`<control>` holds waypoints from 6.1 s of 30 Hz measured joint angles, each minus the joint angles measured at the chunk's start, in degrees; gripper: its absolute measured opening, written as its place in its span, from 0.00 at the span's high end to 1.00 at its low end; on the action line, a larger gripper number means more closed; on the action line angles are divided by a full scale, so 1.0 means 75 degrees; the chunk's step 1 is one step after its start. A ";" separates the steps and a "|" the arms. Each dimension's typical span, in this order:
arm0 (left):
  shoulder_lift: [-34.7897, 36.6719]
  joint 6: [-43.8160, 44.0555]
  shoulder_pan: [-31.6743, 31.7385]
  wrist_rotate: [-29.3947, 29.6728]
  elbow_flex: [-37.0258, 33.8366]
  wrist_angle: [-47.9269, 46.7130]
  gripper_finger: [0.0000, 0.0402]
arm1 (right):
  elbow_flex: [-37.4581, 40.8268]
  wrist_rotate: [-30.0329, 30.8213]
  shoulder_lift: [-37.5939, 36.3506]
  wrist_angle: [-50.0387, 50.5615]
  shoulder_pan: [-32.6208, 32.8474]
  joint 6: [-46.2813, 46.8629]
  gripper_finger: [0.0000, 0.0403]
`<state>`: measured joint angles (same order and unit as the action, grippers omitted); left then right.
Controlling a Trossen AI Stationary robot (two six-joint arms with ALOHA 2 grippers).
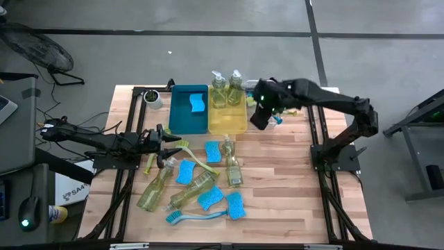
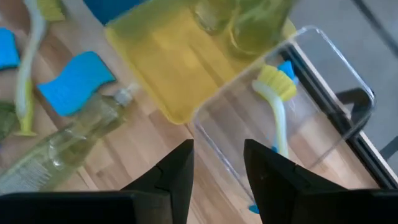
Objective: Pick & Place Kitchen Sink Supplies
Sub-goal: Put the dishwashing liquid into the yellow bin
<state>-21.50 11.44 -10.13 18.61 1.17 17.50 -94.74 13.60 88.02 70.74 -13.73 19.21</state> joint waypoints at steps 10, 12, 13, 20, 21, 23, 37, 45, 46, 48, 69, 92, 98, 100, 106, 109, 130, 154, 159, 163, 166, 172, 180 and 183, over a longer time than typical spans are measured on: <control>0.0000 -0.0061 -0.0002 -0.0004 0.0000 -0.0046 0.45 | 0.0000 0.0761 0.0389 -0.0218 0.1472 0.0773 0.66; 0.0000 -0.0085 0.0000 0.0000 0.0000 -0.0126 0.45 | 0.0000 0.0712 0.0568 -0.0236 0.1613 0.0813 0.66; 0.0000 -0.0102 -0.0001 0.0006 -0.0001 -0.0134 0.45 | 0.0000 0.0706 0.0665 -0.0247 0.1675 0.0827 0.66; 0.0163 -0.0665 -0.0001 0.0251 -0.0002 -0.0127 0.45 | 0.0000 0.0526 0.1703 -0.0314 0.1841 0.1222 0.59; 0.0216 -0.0776 -0.0001 0.0259 -0.0002 -0.0128 0.45 | 0.0000 0.0534 0.1863 -0.0403 0.1838 0.1286 0.56; 0.0364 -0.1013 -0.0001 0.0234 -0.0003 -0.0129 0.45 | 0.0000 0.0507 0.2165 -0.0610 0.1838 0.1454 0.50; 0.1587 -0.1692 0.0000 -0.0804 -0.0003 -0.1192 0.45 | 0.0000 0.0543 0.3325 -0.1522 0.1884 0.3259 0.32; 0.2158 -0.1900 -0.0003 -0.1376 -0.0003 -0.1791 0.45 | 0.0000 0.0564 0.3452 -0.1682 0.1940 0.3846 0.32; 0.2204 -0.1893 -0.0003 -0.1444 -0.0003 -0.1857 0.45 | 0.0000 0.0528 0.3452 -0.1739 0.1940 0.3843 0.32; 0.2297 -0.1816 -0.0003 -0.1589 -0.0003 -0.1965 0.45 | 0.0000 0.0491 0.3472 -0.1892 0.1937 0.3812 0.32; 0.2352 -0.1658 -0.0003 -0.1801 -0.0003 -0.2258 0.45 | -0.0006 -0.0432 0.4076 -0.2270 0.1919 0.4418 0.06; 0.2349 -0.1647 -0.0003 -0.1976 -0.0002 -0.2323 0.45 | -0.0003 -0.0725 0.4704 -0.3015 0.1576 0.4465 0.04; 0.2349 -0.1517 -0.0003 -0.2017 0.0000 -0.2334 0.45 | 0.0000 -0.0801 0.4853 -0.3048 0.1523 0.4410 0.04; 0.2348 -0.1505 -0.0003 -0.2017 -0.0002 -0.2334 0.45 | 0.0000 -0.0770 0.4856 -0.3046 0.1484 0.4292 0.04; 0.2346 -0.1492 -0.0003 -0.2017 0.0000 -0.2340 0.45 | 0.0000 -0.1015 0.4856 -0.3071 0.1322 0.4087 0.10; 0.2346 -0.1489 -0.0003 -0.2018 0.0000 -0.2340 0.45 | 0.0000 -0.1044 0.4856 -0.3073 0.1264 0.4003 0.15; 0.2346 -0.1291 -0.0003 -0.2017 0.0000 -0.2352 0.45 | -0.0012 -0.1448 0.4848 -0.2765 0.1302 0.3951 0.40; 0.2328 -0.1020 -0.0003 -0.2017 -0.0002 -0.2355 0.45 | -0.0003 -0.1290 0.4335 -0.1767 0.1836 0.5712 0.22; 0.2328 -0.1020 -0.0003 -0.2020 -0.0003 -0.2355 0.45 | -0.0003 -0.1031 0.4335 -0.1552 0.1978 0.6102 0.22; 0.2328 -0.1065 -0.0003 -0.2020 -0.0001 -0.2355 0.45 | -0.0003 -0.0619 0.4335 -0.1565 0.1889 0.5844 0.22; 0.2328 -0.1061 -0.0003 -0.2020 0.0000 -0.2358 0.45 | -0.0003 -0.0576 0.4335 -0.1544 0.1706 0.5574 0.22; 0.2326 -0.1061 -0.0003 -0.2020 -0.0001 -0.2357 0.45 | -0.0003 -0.0491 0.3974 -0.1020 0.1479 0.5448 0.22; 0.2276 -0.1058 -0.0003 -0.2024 0.0000 -0.2358 0.45 | -0.0020 -0.0398 0.3361 -0.0716 0.2347 0.6614 0.22; 0.2236 -0.1058 -0.0003 -0.2022 -0.0001 -0.2358 0.45 | -0.0017 -0.0376 0.3376 -0.0898 0.2784 0.7103 0.22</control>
<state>-4.73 3.51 -10.15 3.44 1.16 -0.19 -94.87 10.78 113.34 64.01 7.15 72.48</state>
